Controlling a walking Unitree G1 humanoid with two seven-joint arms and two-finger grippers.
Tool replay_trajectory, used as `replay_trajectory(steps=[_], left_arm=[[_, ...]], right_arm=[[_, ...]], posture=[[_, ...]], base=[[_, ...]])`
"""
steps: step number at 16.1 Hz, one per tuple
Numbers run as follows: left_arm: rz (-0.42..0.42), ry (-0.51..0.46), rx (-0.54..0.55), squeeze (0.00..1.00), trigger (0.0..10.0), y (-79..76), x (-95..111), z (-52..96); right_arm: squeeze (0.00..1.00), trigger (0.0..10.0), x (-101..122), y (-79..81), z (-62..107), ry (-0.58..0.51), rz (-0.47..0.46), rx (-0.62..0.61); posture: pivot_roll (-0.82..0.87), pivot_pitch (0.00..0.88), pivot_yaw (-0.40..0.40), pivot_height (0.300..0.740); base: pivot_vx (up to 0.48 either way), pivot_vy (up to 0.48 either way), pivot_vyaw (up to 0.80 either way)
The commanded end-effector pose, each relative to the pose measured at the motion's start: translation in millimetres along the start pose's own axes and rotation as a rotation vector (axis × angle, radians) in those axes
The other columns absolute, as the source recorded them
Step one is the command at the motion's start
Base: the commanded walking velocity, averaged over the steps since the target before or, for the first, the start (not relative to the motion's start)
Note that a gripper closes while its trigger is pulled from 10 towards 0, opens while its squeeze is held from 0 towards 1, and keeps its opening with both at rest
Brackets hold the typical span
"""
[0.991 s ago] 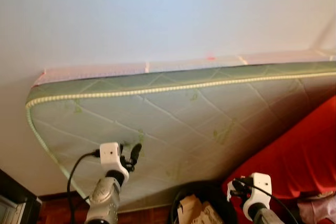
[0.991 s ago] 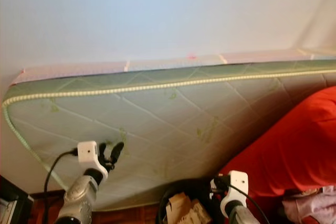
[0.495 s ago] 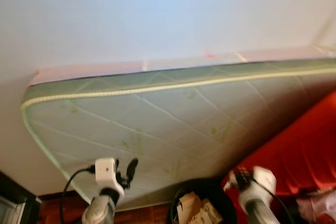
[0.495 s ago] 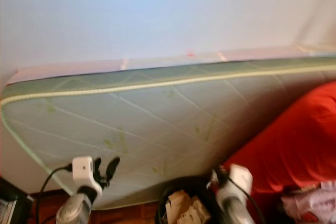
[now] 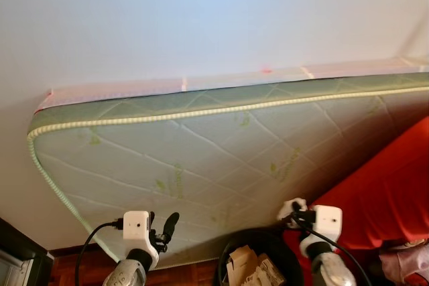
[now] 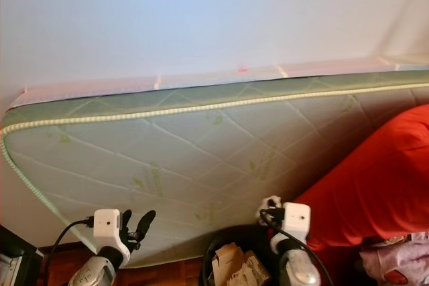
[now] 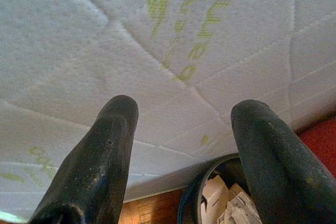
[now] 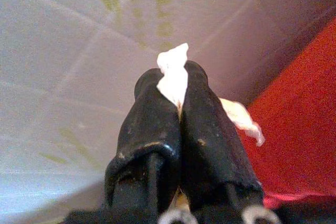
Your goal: Clean up the room
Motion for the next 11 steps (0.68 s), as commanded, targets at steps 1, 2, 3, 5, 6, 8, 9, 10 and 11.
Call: replay_trajectory(steps=[1,2,3,5,6,8,9,10,11], left_arm=[[-0.004,0.005,0.002,0.0,10.0,1.4,2,-1.0],[-0.004,0.003,0.002,0.0,10.0,1.4,5,-3.1],[-0.005,0.006,0.001,0.0,10.0,1.1,6,-5.4],[-0.006,0.003,-0.002,0.0,10.0,0.8,10,-7.8],[-0.008,0.003,-0.004,0.0,10.0,0.5,10,-8.1],[-0.013,0.004,-0.01,0.0,10.0,-0.5,12,-11.0],[-0.013,0.0,-0.007,0.0,10.0,0.0,14,-12.0],[-0.009,-0.005,-0.002,0.0,10.0,1.2,15,-12.1],[-0.009,-0.002,-0.003,0.0,10.0,1.2,15,-11.8]], right_arm=[[0.0,10.0,-14,-0.5,9.5,0.057,0.008,0.025],[0.0,10.0,-22,4.1,13.4,0.084,0.001,0.054],[0.0,10.0,-29,6.1,14.3,0.124,-0.063,0.041],[0.0,10.0,-29,11.9,6.1,0.164,-0.178,0.018],[0.0,10.0,-28,19.4,1.4,0.182,-0.17,0.047],[0.0,10.0,-25,36.6,-6.7,0.227,-0.133,0.115],[0.0,10.0,-24,39.1,-8.8,0.233,-0.13,0.116],[0.0,10.0,-20,40.4,-11.8,0.223,-0.143,0.112],[0.0,10.0,-19,39.3,-12.7,0.217,-0.161,0.103]], posture=[[0.14,0.013,-0.048,0.74],[0.13,0.017,-0.043,0.74],[0.14,0.022,-0.038,0.74],[0.14,0.024,-0.034,0.74],[0.14,0.024,-0.034,0.74],[0.15,0.026,-0.034,0.74],[0.16,0.029,-0.035,0.74],[0.16,0.033,-0.035,0.74],[0.16,0.033,-0.035,0.74]], base=[[0.0,0.0,0.0],[0.0,0.0,0.0],[0.0,0.0,0.0],[0.0,0.0,0.0],[0.0,0.0,0.0],[0.0,0.0,0.0],[0.0,0.0,0.0],[0.0,0.0,0.0],[0.0,0.0,0.0]])
Point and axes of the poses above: a point about 5 cm out from each wrist's last joint towards the gripper, its own z axis pointing back from the gripper into the wrist, its own x axis along the axis of the wrist's last joint, y = z × x, the point moved 3 cm from there along -z, pointing out of the wrist towards the gripper, and after that the axes turned 8 degrees about z, right-handed, at the moved point
